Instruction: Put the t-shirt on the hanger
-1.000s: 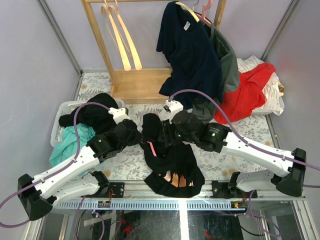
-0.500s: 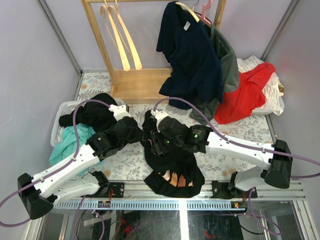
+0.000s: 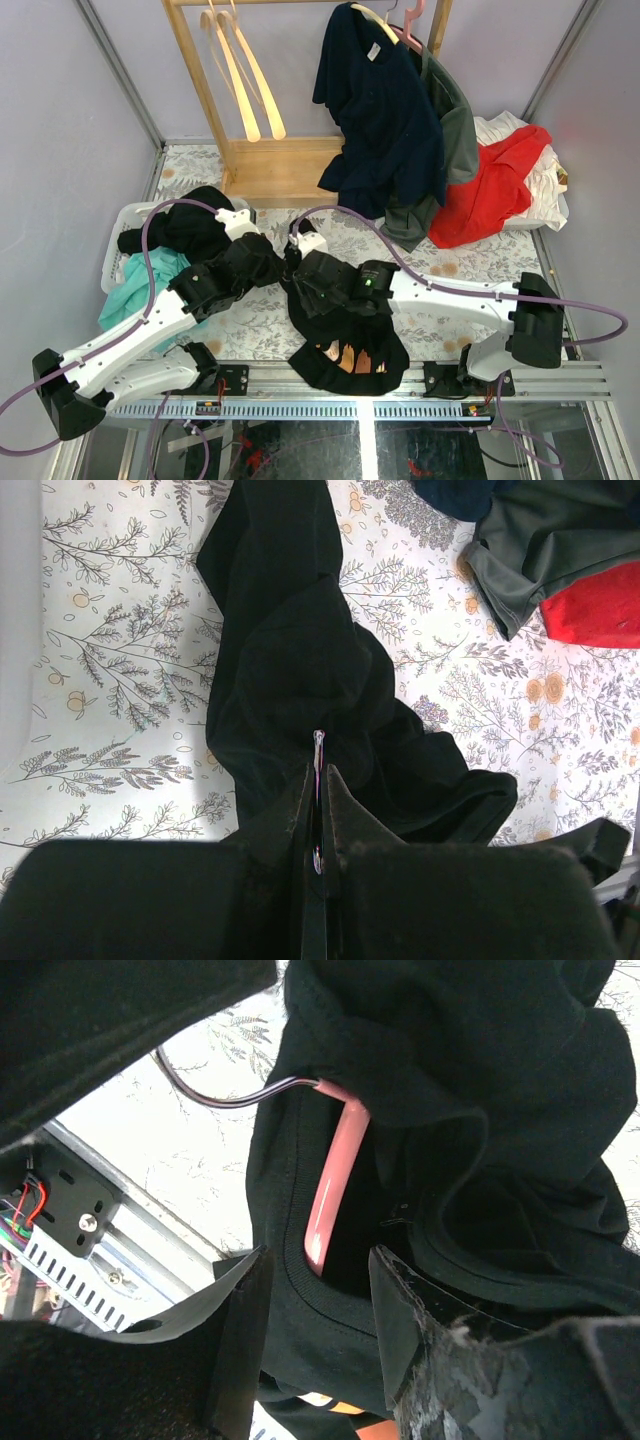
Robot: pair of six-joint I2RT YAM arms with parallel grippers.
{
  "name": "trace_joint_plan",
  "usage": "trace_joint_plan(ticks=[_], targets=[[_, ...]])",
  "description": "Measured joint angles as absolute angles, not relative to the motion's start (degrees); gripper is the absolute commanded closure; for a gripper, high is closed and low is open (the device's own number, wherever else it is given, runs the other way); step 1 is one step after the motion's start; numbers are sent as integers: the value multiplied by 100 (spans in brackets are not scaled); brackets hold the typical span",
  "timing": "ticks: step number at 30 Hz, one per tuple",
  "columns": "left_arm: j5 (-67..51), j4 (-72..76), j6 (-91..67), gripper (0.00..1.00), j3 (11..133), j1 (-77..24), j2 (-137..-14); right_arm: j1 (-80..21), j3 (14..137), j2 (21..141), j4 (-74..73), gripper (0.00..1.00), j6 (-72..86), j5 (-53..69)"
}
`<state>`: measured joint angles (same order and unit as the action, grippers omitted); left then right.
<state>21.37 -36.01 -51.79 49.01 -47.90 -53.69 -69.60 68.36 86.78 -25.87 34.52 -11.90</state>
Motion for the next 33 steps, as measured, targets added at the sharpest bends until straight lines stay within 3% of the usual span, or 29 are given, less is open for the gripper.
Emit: trace_joint_plan(ticks=[9, 33], targets=[[2091, -3601, -5179, 100, 4906, -4790, -5369, -7345, 6984, 9008, -2633, 61, 3452, -2263], [2038, -3688, -5179, 100, 5002, -4790, -5360, -7669, 7065, 9421, -2370, 59, 3459, -3317]])
